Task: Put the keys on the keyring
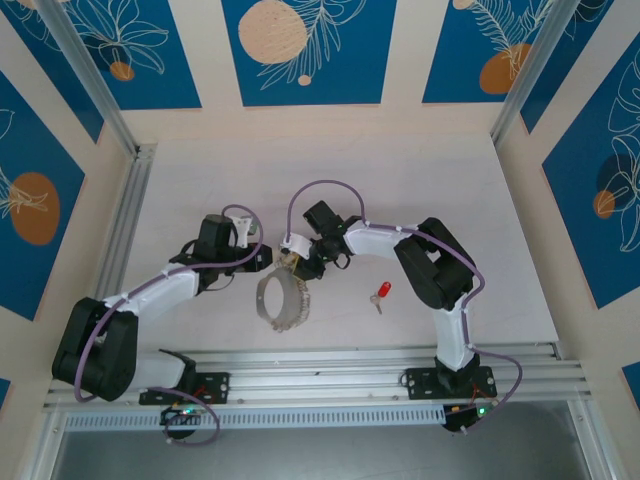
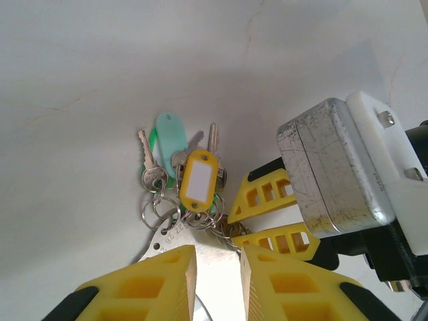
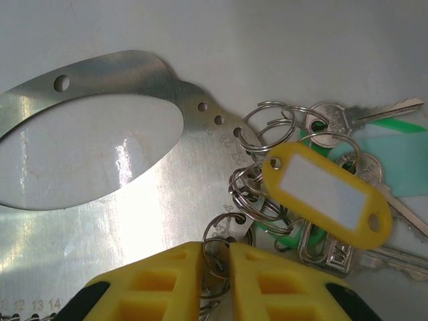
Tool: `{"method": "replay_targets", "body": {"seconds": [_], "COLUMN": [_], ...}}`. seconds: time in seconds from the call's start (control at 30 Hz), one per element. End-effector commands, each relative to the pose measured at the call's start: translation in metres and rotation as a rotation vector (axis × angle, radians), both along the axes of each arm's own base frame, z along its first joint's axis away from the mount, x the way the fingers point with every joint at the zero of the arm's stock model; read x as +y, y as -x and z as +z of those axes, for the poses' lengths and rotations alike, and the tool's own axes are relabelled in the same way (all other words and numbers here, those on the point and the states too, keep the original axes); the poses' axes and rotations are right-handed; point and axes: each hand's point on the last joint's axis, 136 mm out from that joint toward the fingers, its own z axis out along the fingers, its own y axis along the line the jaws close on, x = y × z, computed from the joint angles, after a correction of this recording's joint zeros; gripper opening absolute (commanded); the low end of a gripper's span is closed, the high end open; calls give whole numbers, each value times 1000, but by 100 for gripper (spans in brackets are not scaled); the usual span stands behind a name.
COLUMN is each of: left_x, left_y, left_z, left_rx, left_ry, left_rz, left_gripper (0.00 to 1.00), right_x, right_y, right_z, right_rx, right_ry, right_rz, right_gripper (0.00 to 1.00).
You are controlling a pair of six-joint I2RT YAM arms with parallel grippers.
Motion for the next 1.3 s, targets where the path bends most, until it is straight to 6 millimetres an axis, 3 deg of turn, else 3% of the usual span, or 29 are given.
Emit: {"method": "replay_targets", "body": {"seconds": [0.0, 0.67, 0.97, 1.27], "left_x": [0, -1, 1, 1], "left_y": [0, 0, 1, 2], "left_z": [4, 6, 7, 8], "left_rx": [-3, -6, -10, -14], "left_ry": [21, 28, 24, 24], "left_rz": [-9, -9, -7, -5], "left_gripper": [26, 26, 25, 25], "right_x": [-1, -1, 0, 2], "right_y": [13, 19, 19, 18], "right_z": [-6, 0, -6, -2], "right_rx": [33, 31, 35, 34], "right_ry": [16, 13, 20, 11], "right_rz": [29, 34, 37, 39], "right_gripper": [19, 22, 17, 3]}}
